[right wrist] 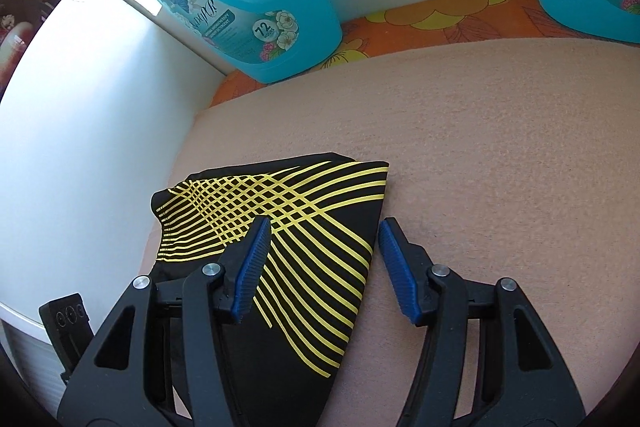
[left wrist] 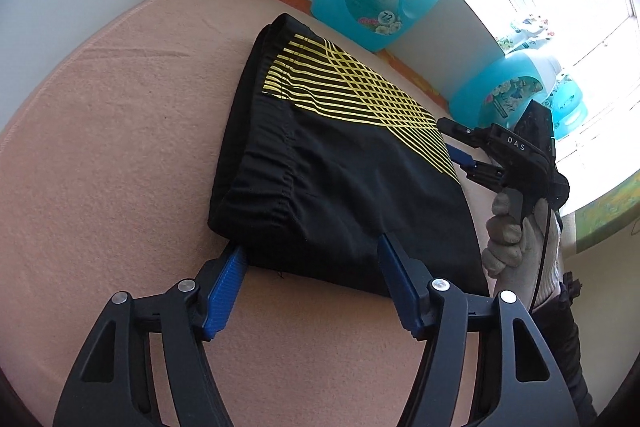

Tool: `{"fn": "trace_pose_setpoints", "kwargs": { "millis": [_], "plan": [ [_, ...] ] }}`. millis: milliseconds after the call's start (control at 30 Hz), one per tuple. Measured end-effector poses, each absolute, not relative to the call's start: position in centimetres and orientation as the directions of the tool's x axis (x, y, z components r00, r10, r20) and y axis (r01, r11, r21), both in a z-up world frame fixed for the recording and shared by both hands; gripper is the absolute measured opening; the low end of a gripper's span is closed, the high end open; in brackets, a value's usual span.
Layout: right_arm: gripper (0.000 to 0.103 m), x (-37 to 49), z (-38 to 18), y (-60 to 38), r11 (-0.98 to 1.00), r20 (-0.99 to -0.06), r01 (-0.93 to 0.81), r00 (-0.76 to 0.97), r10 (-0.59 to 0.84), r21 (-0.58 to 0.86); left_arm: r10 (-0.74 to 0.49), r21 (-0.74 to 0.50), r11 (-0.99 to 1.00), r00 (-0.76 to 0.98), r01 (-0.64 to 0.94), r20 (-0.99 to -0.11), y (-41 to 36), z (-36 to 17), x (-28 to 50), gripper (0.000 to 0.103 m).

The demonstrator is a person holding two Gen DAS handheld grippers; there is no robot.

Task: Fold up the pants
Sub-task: 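Move both grippers to the edge of the folded black pants, then grasp the folded pants edge with the left and right grippers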

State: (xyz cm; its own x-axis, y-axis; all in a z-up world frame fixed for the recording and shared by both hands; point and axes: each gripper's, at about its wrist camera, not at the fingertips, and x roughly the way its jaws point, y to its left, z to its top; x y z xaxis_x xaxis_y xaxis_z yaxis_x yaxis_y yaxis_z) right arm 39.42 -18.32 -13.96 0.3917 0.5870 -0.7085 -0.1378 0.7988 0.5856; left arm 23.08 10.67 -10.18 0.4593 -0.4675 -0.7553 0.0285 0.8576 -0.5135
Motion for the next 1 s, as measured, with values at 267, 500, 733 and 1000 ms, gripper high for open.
{"fn": "trace_pose_setpoints", "kwargs": {
  "millis": [267,500,733,1000],
  "plan": [
    [0.060,39.9,-14.1,-17.8,0.783,-0.695,-0.148,0.383,0.608,0.604,-0.476,-0.512,0.857,0.463,0.054,-0.748,9.6,-10.8,24.0,0.025],
    [0.028,40.2,-14.4,-16.5,0.806,-0.719,-0.150,0.382,0.581,0.572,-0.465,-0.506,0.861,0.498,0.059,-0.732,9.1,-11.3,24.5,0.013],
    [0.011,39.3,-13.4,-16.3,0.813,-0.709,-0.161,0.417,0.569,0.559,-0.447,-0.492,0.868,0.540,0.069,-0.713,9.4,-10.7,23.6,0.012],
    [0.011,37.9,-10.1,-15.4,0.841,-0.702,-0.228,0.469,0.536,0.490,-0.412,-0.428,0.896,0.584,0.120,-0.699,8.7,-9.2,22.6,0.012]
  ]
}}
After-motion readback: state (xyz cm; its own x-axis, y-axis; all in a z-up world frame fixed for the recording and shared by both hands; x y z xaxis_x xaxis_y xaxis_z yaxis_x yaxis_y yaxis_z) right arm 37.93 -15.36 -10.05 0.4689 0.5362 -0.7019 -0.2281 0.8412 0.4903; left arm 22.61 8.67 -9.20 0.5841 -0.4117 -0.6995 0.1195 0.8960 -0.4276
